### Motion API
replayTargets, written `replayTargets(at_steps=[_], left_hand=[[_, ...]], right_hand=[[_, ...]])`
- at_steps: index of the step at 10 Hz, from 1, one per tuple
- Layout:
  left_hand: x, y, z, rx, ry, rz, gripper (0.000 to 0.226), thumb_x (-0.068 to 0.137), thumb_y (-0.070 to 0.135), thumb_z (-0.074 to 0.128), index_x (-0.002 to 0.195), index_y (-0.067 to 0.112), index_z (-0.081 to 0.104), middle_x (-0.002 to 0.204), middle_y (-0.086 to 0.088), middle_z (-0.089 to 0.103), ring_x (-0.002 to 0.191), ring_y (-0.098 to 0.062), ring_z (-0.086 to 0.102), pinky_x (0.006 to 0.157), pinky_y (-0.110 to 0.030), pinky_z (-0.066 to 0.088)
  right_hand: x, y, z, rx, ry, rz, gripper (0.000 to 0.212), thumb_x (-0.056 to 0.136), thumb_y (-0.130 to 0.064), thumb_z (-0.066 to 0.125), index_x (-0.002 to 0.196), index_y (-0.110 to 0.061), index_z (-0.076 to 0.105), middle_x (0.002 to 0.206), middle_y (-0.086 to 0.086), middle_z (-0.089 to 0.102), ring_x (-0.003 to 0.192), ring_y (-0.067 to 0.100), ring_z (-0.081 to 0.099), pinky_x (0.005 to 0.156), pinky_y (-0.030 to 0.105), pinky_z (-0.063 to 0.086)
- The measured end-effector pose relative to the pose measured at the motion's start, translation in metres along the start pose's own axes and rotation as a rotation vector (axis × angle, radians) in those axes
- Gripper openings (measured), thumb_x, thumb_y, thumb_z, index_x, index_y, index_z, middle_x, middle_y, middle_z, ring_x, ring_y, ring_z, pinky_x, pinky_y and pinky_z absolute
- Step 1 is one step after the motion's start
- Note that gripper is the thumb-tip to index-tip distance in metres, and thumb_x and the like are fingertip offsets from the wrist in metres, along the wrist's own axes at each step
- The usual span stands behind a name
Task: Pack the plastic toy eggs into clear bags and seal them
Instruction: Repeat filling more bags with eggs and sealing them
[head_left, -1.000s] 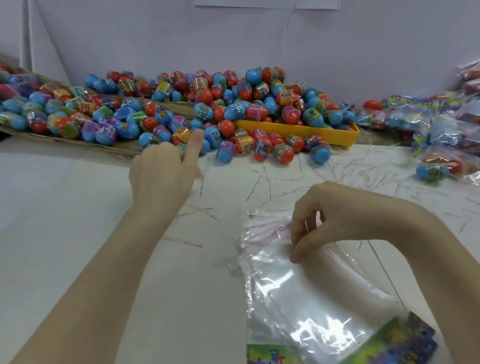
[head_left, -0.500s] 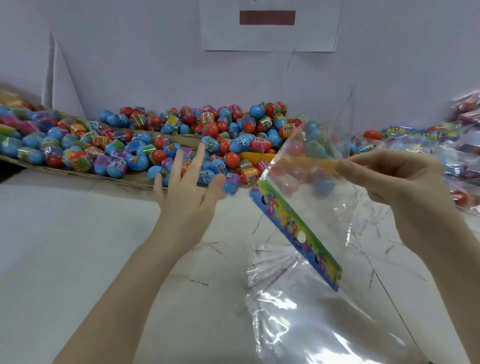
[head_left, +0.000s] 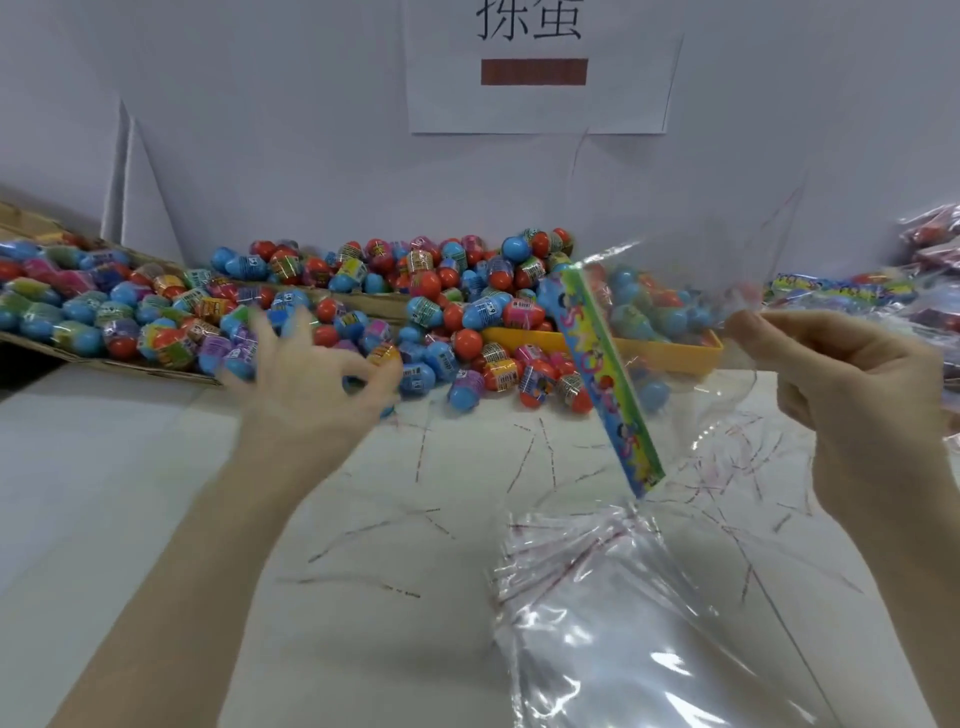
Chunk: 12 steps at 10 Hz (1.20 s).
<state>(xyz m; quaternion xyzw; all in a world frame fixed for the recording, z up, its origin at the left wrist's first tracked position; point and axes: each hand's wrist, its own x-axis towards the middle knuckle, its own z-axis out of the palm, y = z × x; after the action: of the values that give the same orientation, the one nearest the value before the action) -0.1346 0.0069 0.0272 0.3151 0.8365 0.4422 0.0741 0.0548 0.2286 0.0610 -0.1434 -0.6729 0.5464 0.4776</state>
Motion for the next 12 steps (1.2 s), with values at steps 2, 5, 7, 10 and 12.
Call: replayTargets(at_steps=[2, 5, 7, 10, 12], left_hand=[[0.028, 0.057, -0.059, 0.087, -0.165, -0.059, 0.118, 0.042, 0.098, 0.031, 0.115, 0.009, 0.058, 0.118, -0.012, 0.055, 0.112, -0.030, 0.050, 0.094, -0.048, 0.038], [-0.001, 0.092, 0.052, -0.521, -0.555, -0.163, 0.082, 0.063, 0.075, 0.025, 0.112, 0.019, 0.058, 0.113, 0.000, 0.065, 0.084, -0.007, 0.062, 0.086, -0.029, 0.048], [0.013, 0.083, 0.058, -0.835, -0.636, -0.192, 0.060, 0.062, 0.066, 0.053, 0.095, 0.019, 0.070, 0.103, -0.005, 0.070, 0.091, -0.022, 0.069, 0.073, -0.036, 0.058], [0.001, 0.067, 0.074, -0.811, -0.096, -0.047, 0.034, 0.058, 0.016, 0.076, 0.087, 0.006, 0.061, 0.067, -0.005, 0.072, 0.049, -0.014, 0.065, 0.047, -0.016, 0.049], [-0.016, 0.060, 0.076, -0.885, -0.148, -0.141, 0.035, 0.057, 0.023, 0.071, 0.088, 0.008, 0.067, 0.063, -0.007, 0.070, 0.051, -0.016, 0.066, 0.048, -0.018, 0.051]], right_hand=[[0.000, 0.003, 0.000, -0.009, 0.049, -0.032, 0.003, 0.061, -0.029, 0.071, 0.058, -0.029, 0.071, 0.041, -0.011, 0.047, 0.039, 0.003, 0.034, 0.041, 0.009, 0.030], [-0.013, 0.007, 0.020, 0.236, -0.410, 0.062, 0.022, 0.074, -0.008, 0.068, 0.060, -0.025, 0.067, 0.060, -0.003, 0.066, 0.049, 0.010, 0.058, 0.043, 0.015, 0.042], [-0.015, 0.007, 0.029, 0.297, -0.470, 0.138, 0.021, 0.051, -0.041, 0.079, 0.058, -0.024, 0.068, 0.056, -0.007, 0.065, 0.056, 0.003, 0.061, 0.055, 0.019, 0.048], [-0.004, 0.018, 0.014, 0.323, -0.325, 0.520, 0.063, 0.080, -0.060, 0.031, 0.113, -0.013, 0.058, 0.091, 0.008, 0.073, 0.080, 0.022, 0.069, 0.074, 0.037, 0.048], [-0.009, 0.017, 0.021, 0.075, -0.410, 0.411, 0.033, 0.059, -0.034, 0.066, 0.082, -0.012, 0.075, 0.078, 0.009, 0.073, 0.067, 0.019, 0.069, 0.062, 0.026, 0.056]])
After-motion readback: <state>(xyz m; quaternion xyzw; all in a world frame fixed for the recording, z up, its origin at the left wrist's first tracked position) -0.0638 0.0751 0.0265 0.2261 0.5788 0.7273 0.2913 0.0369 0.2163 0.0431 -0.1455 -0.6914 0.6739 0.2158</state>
